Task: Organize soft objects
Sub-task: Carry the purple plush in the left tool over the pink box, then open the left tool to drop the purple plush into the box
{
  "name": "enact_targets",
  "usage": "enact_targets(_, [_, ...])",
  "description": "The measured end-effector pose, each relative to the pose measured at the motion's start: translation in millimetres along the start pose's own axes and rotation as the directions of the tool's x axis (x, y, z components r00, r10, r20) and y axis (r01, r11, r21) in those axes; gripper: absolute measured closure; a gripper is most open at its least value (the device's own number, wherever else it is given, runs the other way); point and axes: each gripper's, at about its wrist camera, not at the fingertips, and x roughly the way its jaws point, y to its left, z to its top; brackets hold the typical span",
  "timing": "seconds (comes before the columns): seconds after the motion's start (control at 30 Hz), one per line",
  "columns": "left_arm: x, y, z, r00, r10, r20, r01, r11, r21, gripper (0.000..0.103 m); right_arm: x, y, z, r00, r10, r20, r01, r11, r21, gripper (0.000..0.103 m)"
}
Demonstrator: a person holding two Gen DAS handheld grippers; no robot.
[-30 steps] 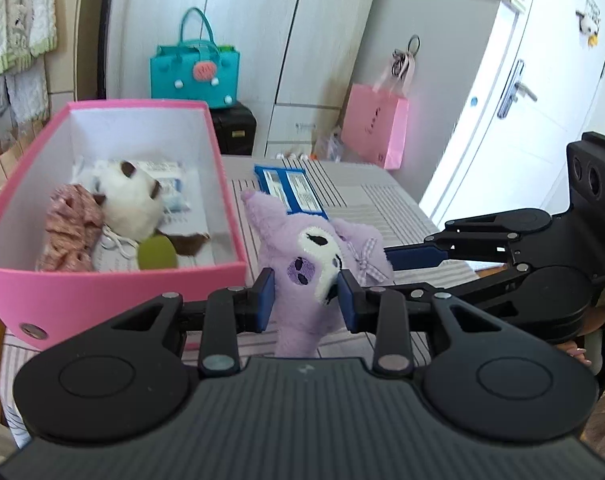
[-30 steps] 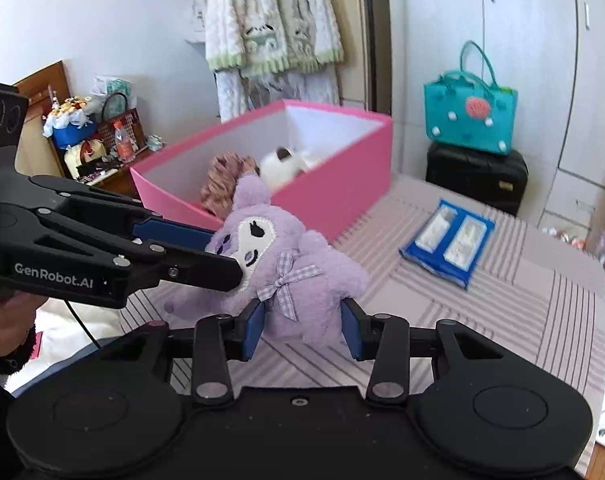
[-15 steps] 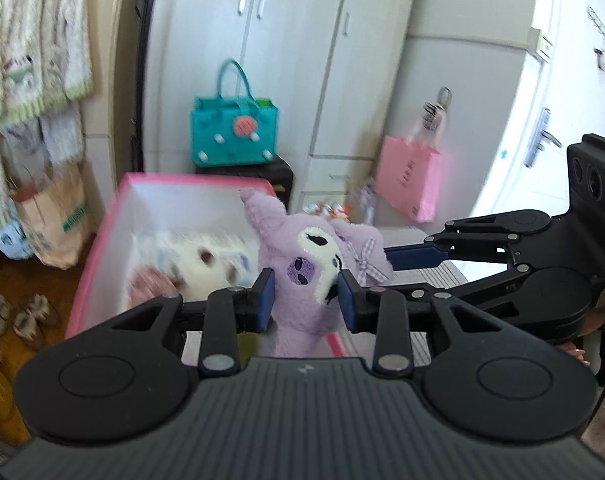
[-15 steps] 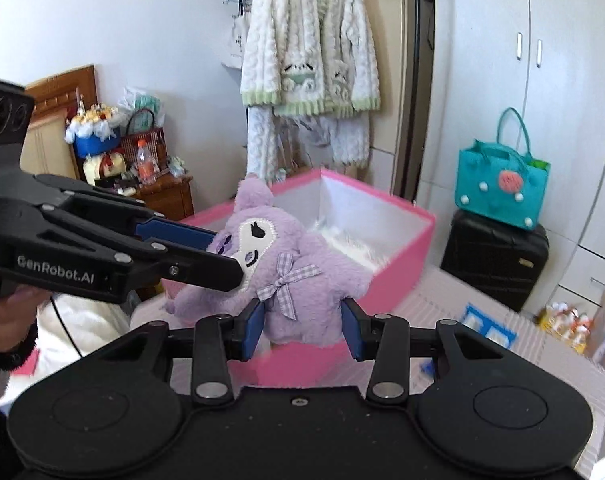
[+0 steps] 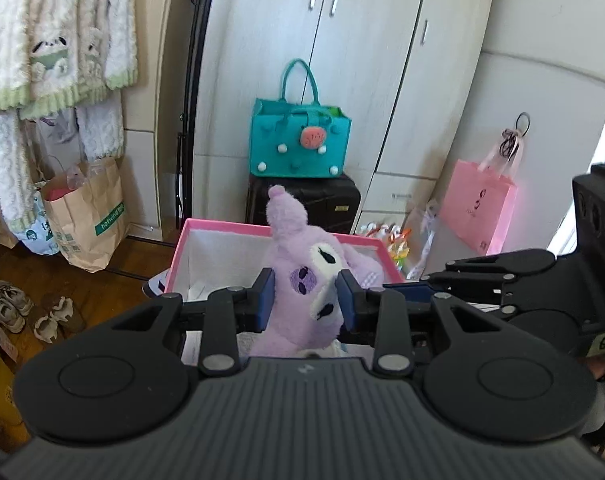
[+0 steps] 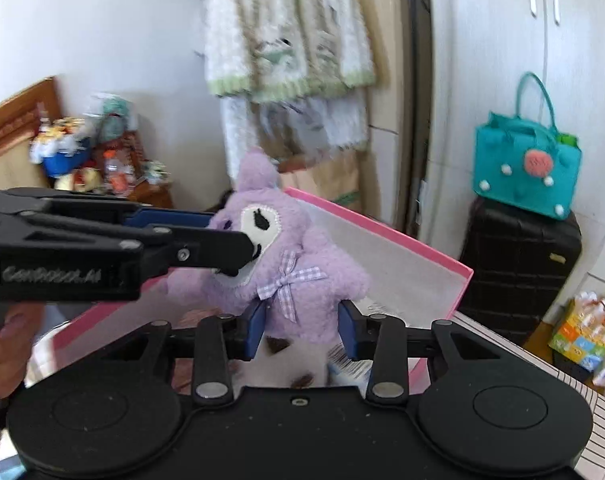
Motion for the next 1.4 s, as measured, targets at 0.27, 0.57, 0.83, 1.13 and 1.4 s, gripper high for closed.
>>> enact_targets(0.27, [46, 21, 4, 0.996, -0.001, -0.09, -0.003, 0.999, -0.048, 0.071, 48, -15, 12, 0.994, -0.085, -0.075, 0.087, 0.996, 0.02, 0.059])
enact_targets(0.57, [65, 17, 0, 0.978, 0.115, -0.173, -0.117, 0.993, -0.001, 0.066, 71, -14, 13, 0.977, -0.155, -0.146, 0.155, 0.988, -0.012, 0.058])
enact_targets(0.83, [35, 14, -6, 0.974, 0.167, -0.155, -0.168, 0.986, 0.005, 0.058, 38, -20, 3, 0.992, -0.103, -0.079, 0.106, 0.994, 0.034, 0.058])
enact_targets(1.13, [-15, -19, -7, 0.97, 0.213, -0.114, -0.198, 0.972, 0.129, 0.048, -23, -7, -13, 1.0, -0.007, -0.017, 0.008, 0.999, 0.052, 0.058])
enact_targets(1.4, [-55, -40, -9, 0.973, 0.208, -0.098, -0.189, 0.966, 0.176, 0.045, -62, 14, -21, 1.0, 0.001, -0.025, -0.001, 1.0, -0.001, 0.058])
